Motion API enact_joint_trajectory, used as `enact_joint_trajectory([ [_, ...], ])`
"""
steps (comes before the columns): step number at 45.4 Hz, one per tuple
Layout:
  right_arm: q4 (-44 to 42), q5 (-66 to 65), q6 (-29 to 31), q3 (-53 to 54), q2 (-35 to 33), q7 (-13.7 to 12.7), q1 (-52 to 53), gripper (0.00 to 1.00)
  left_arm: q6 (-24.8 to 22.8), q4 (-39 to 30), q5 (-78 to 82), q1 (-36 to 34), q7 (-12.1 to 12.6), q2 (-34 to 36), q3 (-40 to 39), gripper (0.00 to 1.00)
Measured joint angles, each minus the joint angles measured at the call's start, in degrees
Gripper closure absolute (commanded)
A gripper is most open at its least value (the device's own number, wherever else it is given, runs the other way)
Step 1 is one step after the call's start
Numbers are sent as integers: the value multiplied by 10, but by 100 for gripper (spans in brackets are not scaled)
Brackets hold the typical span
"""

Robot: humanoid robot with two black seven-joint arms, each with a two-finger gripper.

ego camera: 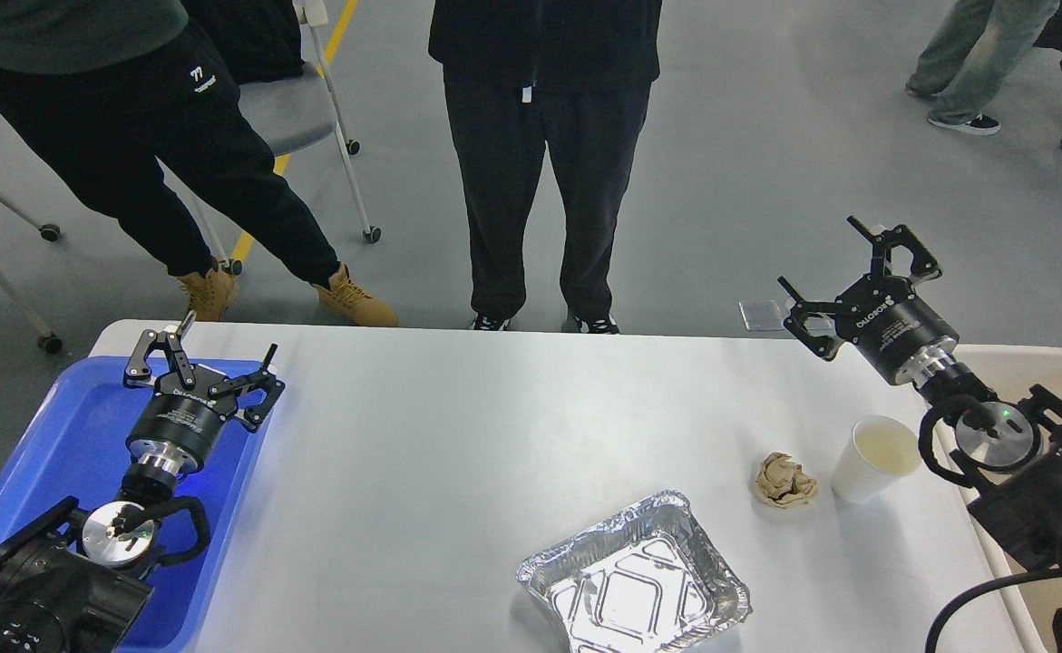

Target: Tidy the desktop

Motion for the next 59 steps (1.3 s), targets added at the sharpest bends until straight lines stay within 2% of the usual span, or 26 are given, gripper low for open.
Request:
enact_joint_trajectory([
  [43,20,-13,1,-13,-17,-2,13,0,0,0,0,0,-2,2,4,0],
  [52,54,-25,-3,-38,-38,-3,15,0,0,0,-1,0,-2,2,4,0],
  [59,111,-31,-26,-73,-75,-5,20,0,0,0,-1,0,-2,2,4,0],
])
